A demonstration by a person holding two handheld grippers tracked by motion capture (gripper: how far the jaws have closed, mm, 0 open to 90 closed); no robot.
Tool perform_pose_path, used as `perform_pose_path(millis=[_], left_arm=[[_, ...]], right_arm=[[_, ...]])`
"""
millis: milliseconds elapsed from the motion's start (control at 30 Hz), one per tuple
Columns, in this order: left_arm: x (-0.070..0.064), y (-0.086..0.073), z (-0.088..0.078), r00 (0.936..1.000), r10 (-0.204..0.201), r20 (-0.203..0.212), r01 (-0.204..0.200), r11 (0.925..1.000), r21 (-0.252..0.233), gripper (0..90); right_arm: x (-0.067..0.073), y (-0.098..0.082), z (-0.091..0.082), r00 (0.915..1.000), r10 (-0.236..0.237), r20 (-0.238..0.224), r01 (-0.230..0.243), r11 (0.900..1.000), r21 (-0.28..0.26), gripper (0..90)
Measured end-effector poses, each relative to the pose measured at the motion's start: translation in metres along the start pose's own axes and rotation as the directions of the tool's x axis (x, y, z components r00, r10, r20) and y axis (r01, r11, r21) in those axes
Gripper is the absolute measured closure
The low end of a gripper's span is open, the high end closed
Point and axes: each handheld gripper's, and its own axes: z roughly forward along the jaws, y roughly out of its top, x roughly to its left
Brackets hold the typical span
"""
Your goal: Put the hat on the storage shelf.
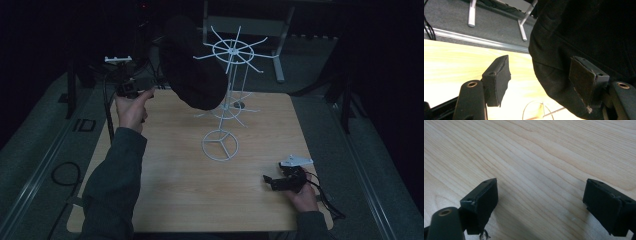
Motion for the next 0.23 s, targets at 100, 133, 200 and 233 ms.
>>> perform_pose_path(millis=[100, 133, 200, 233], left_arm=[[-0.0001, -0.0006, -0.0024, 0.9999, 0.012, -0.005, -0.012, 0.9999, 0.002, 34.2], [-0.0002, -0.0009, -0.0029, 0.9999, 0.014, -0.006, -0.014, 0.9999, 0.002, 34.3], [-0.0009, -0.0014, -0.0049, 0.9995, 0.029, -0.011, -0.029, 0.9996, 0.004, 34.3], [-0.0022, -0.0017, -0.0066, 0.9989, 0.042, -0.02, -0.042, 0.9991, 0.004, 34.4]], right_arm=[[0.0, 0.0, 0.0, 1.0, 0.0, 0.0, 0.0, 1.0, 0.0, 12.6], [0.0, 0.0, 0.0, 1.0, 0.0, 0.0, 0.0, 1.0, 0.0, 12.6], [0.0, 0.0, 0.0, 1.0, 0.0, 0.0, 0.0, 1.0, 0.0, 12.6], [0.0, 0.0, 0.0, 1.0, 0.0, 0.0, 0.0, 1.0, 0.0, 12.6]])
